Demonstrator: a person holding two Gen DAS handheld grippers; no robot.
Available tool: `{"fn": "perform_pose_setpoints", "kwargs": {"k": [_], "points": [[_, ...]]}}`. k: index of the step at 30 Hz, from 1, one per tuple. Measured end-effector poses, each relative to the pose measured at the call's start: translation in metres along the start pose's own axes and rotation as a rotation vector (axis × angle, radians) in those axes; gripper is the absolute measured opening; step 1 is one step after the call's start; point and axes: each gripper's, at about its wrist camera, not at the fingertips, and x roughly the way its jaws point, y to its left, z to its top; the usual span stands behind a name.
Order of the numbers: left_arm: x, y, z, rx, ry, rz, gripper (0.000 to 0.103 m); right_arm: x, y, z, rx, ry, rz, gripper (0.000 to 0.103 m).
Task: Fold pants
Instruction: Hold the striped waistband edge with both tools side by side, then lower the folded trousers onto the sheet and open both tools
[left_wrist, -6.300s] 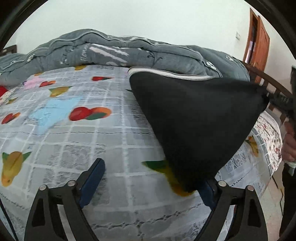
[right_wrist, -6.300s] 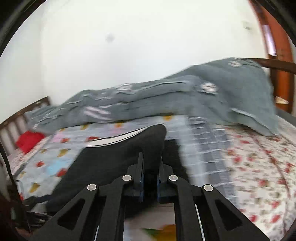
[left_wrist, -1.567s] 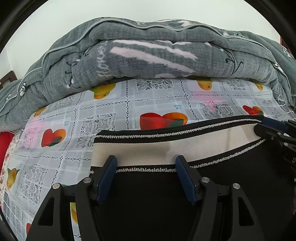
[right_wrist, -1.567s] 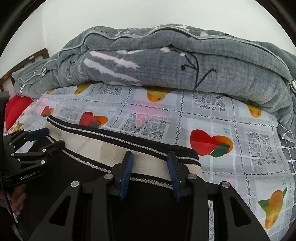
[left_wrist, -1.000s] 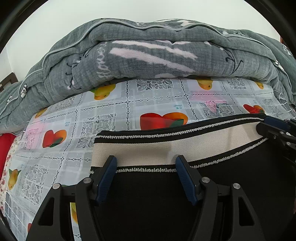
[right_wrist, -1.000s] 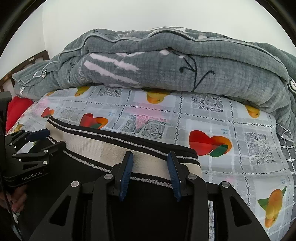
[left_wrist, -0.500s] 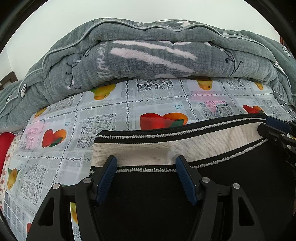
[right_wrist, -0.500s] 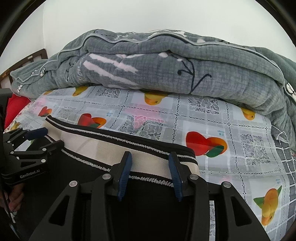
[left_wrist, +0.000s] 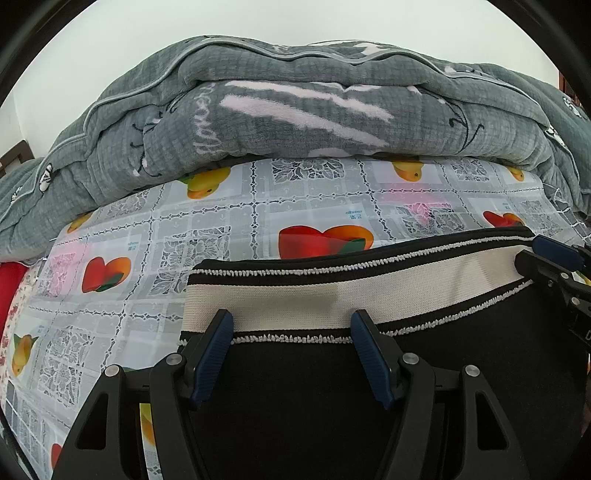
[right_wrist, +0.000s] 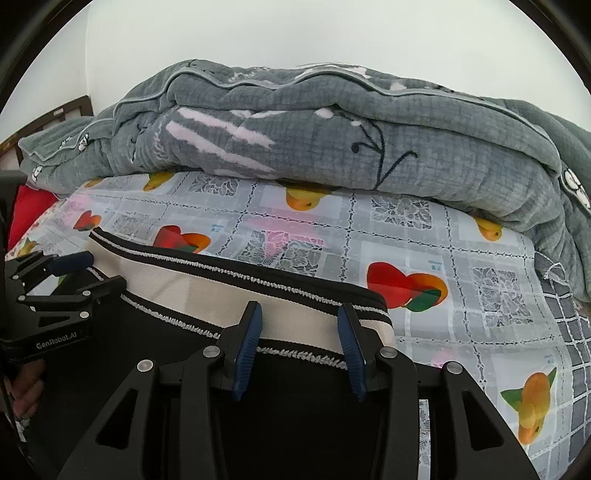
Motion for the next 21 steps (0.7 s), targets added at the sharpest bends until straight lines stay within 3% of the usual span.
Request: {"fn": "perform_pose_setpoints", "kwargs": {"k": [7,11,12,14,17,19,21], "points": [[-0.001,0.001,0.002,0.009,0.019,-0.025,0.066,0.005,0.002,0.004,-0.027,0.038,-0.018,0.043],[-0.027,-0.010,-0.010,0.132,0.058,-0.019,0.070,-0.009,0.007,0.008,-0.061,0.117,-0.043,0.046],[-0.040,-0.014,-0.019,0.177,0.063,-0.047,0.070,-0.018,0.007,0.006,-0.060,0.130,-0.030,0.046],[-0.063,-0.021,-0.041,0.220,0.077,-0.138,0.070,-0.045,0.005,-0.008,-0.033,0.144,0.040,0.046],[-0.096,-0.027,-0.075,0.210,0.054,-0.167,0.070,-0.080,0.006,-0.042,0.013,0.152,0.105,0.046],[-0.115,-0.024,-0.098,0.149,0.034,-0.210,0.070,-0.110,0.011,-0.075,0.030,0.104,0.126,0.046],[-0.130,-0.020,-0.119,0.118,-0.003,-0.191,0.070,-0.126,0.018,-0.100,0.017,0.080,0.125,0.046]]}}
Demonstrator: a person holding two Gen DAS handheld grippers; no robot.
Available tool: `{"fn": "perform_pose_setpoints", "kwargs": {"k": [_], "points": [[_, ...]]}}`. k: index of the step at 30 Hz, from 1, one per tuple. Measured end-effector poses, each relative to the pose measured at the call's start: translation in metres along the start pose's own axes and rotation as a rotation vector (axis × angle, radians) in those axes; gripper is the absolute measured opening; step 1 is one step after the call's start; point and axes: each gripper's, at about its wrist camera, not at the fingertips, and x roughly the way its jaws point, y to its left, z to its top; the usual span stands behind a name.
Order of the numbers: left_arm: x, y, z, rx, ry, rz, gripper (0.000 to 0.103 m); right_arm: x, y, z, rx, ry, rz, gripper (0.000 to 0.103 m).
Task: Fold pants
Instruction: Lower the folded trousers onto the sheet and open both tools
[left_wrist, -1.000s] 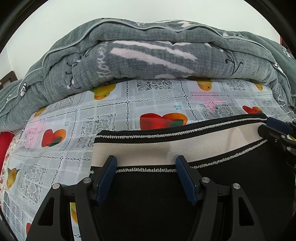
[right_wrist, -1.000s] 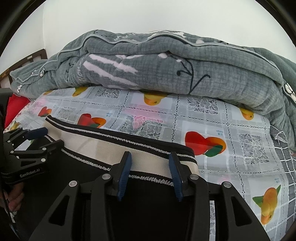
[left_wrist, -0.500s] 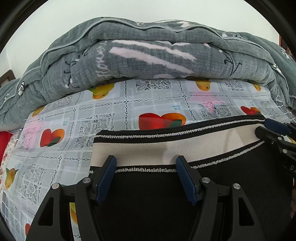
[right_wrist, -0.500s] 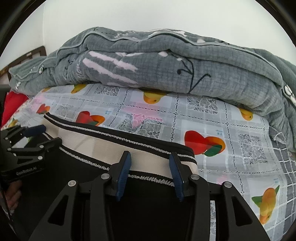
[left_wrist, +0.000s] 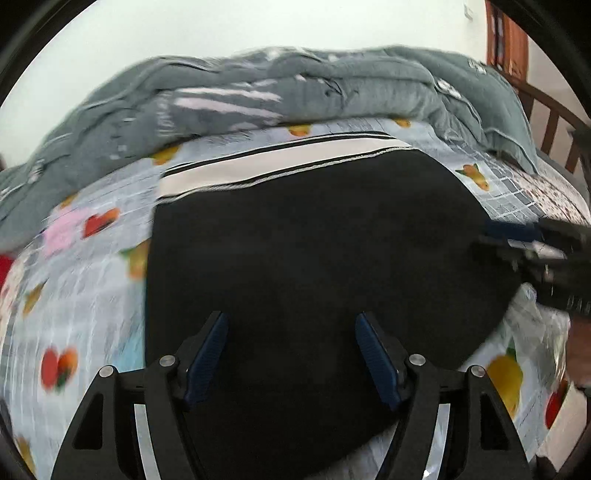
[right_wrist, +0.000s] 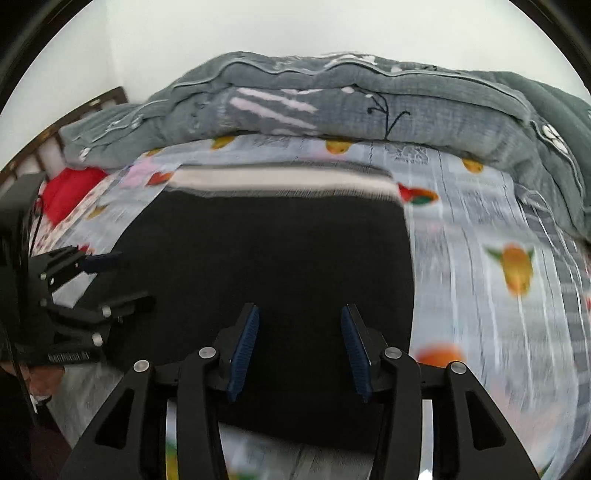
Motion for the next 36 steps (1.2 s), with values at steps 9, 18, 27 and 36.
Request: {"fn": "perform_pose_setpoints", "kwargs": {"k": [9,18,27,36], "points": [[-0.029,0.055,-0.059,-0.176,0.028,0.076,0.074,-0.007,-0.002,-0.051,-0.022,0.003,-0.068,0.041],[-0.042,0.059,-0.078,-0.145,0.030,0.134,0.074,-0.020,-0.020,-0.050,0.079,-0.049,-0.084,0.040],[-0.071,0.047,-0.090,-0.190,-0.125,0.042,0.070,-0.026,-0.024,-0.057,0.032,-0.034,-0.132,0.044],[-0.025,0.035,-0.074,-0.329,-0.063,0.045,0.071,-0.013,-0.038,-0.064,0.119,-0.015,-0.135,0.045]]}}
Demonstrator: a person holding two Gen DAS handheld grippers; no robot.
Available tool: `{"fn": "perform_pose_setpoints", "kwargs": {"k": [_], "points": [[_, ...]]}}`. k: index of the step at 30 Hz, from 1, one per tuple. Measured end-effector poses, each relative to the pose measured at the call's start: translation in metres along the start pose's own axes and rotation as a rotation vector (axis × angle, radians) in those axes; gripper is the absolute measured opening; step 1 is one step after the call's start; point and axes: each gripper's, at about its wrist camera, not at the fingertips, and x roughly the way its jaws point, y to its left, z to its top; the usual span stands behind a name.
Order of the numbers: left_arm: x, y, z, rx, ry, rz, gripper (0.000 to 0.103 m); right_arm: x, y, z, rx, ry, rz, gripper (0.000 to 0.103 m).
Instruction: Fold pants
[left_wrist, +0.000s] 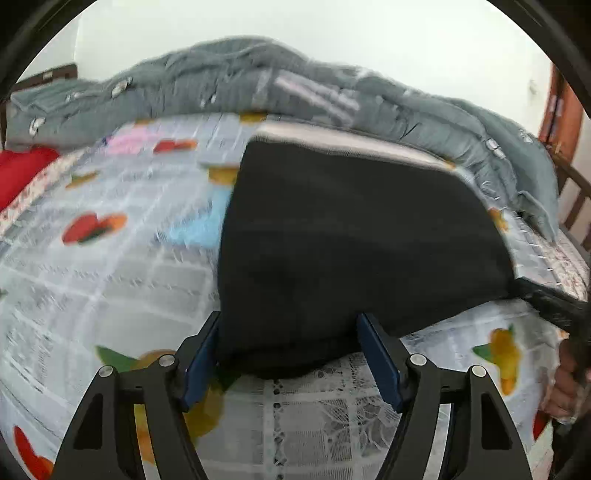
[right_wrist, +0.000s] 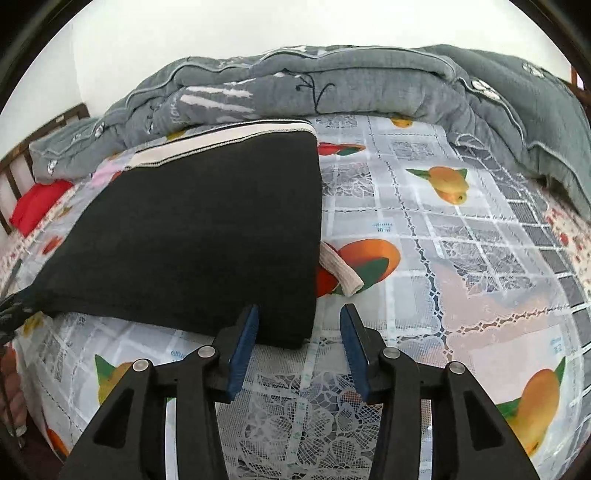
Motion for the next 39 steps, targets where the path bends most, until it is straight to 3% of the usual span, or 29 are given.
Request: {"fn": "perform_pose_setpoints", "kwargs": {"k": [5,12,14,16,20,23,25,27,30,34,39], "points": [[-0.010,0.009,-0.007,-0.030,-0.006,-0.051,0.070,-0.012,-0.009,-0.001,-0.002,0.002,0.015,0.048],[-0.021,-0.012,-0.016,0.048,0.035,0.064,0.070,-0.012,-0.005,-0.008,-0.004,0.025,-0.029,0.052],[-0.029,-0.014,-0.014,0.021,0.044,0.048,0.070,-0.023,-0.006,-0.008,0.027,0.036,-0.009,0.052],[-0.048,-0.019,-0.010,-0.011,0.033,0.022,0.070,-0.036,-0.007,-0.009,0.046,0.033,0.005,0.052],[-0.094,-0.041,-0.003,0.027,-0.050,0.045,0.072,-0.080,-0.003,-0.007,0.069,0.009,-0.016,0.052],[-0.136,-0.055,0.000,0.037,-0.116,0.070,0.081,-0.121,0.006,-0.007,0.040,-0.045,-0.069,0.060],[-0.162,-0.063,-0.001,0.042,-0.157,0.098,0.089,-0.143,0.011,-0.009,0.023,-0.075,-0.112,0.071],[-0.187,-0.070,-0.005,0.051,-0.204,0.124,0.096,-0.163,0.015,-0.012,0.012,-0.087,-0.125,0.091],[-0.212,-0.079,-0.012,0.062,-0.236,0.145,0.101,-0.199,0.019,-0.022,0.013,-0.155,-0.123,0.099],[-0.231,-0.083,-0.021,0.048,-0.224,0.098,0.101,-0.228,0.026,-0.033,-0.008,-0.185,-0.137,0.103],[-0.243,-0.085,-0.029,0.031,-0.242,0.100,0.101,-0.247,0.024,-0.042,0.014,-0.209,-0.117,0.103]]}}
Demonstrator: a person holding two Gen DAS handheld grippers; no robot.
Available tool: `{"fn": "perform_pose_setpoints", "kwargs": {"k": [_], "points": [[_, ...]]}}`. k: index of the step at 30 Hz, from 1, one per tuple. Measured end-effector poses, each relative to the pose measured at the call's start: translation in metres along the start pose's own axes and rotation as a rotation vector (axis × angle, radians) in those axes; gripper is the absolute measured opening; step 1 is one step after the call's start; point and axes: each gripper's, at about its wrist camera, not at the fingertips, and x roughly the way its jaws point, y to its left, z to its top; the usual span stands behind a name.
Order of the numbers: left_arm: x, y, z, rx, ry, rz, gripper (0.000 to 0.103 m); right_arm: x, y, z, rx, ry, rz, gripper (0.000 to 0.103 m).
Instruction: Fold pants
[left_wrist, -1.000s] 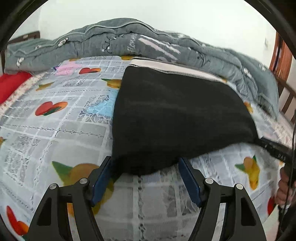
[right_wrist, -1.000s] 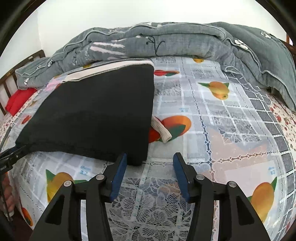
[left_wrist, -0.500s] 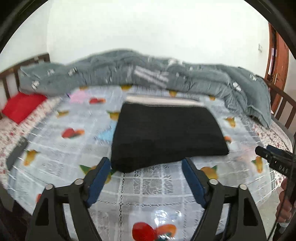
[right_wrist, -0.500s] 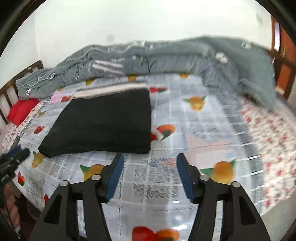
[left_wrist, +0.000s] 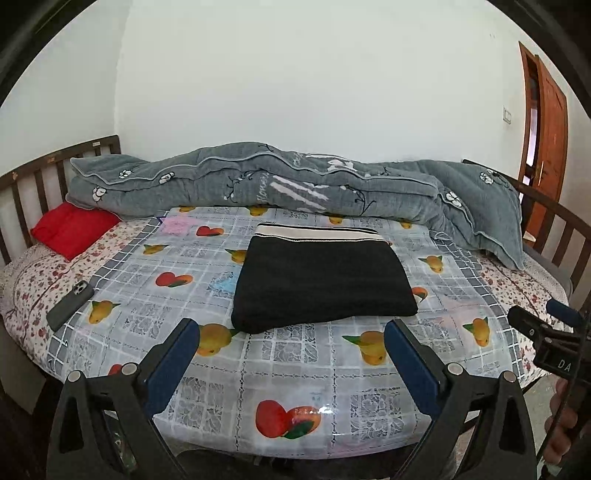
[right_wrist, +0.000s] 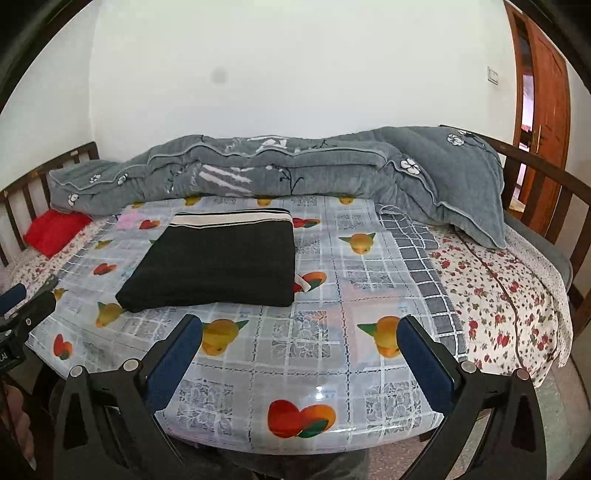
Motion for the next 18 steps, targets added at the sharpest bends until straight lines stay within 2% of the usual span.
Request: {"fn": "perform_pose_setpoints", "kwargs": {"k": [9,18], "points": [[-0.006,-0.011,-0.004,0.043,-0.020,0.051,0.101,-0.008,-0.004,-0.008,0.031,0.005,0.011,0.103],[-0.003,-0.010,-0.007,0.037,-0.007,0.037,0.101,-0.015,-0.004,-0.010,0.025,-0.004,-0.004,0.103]]}}
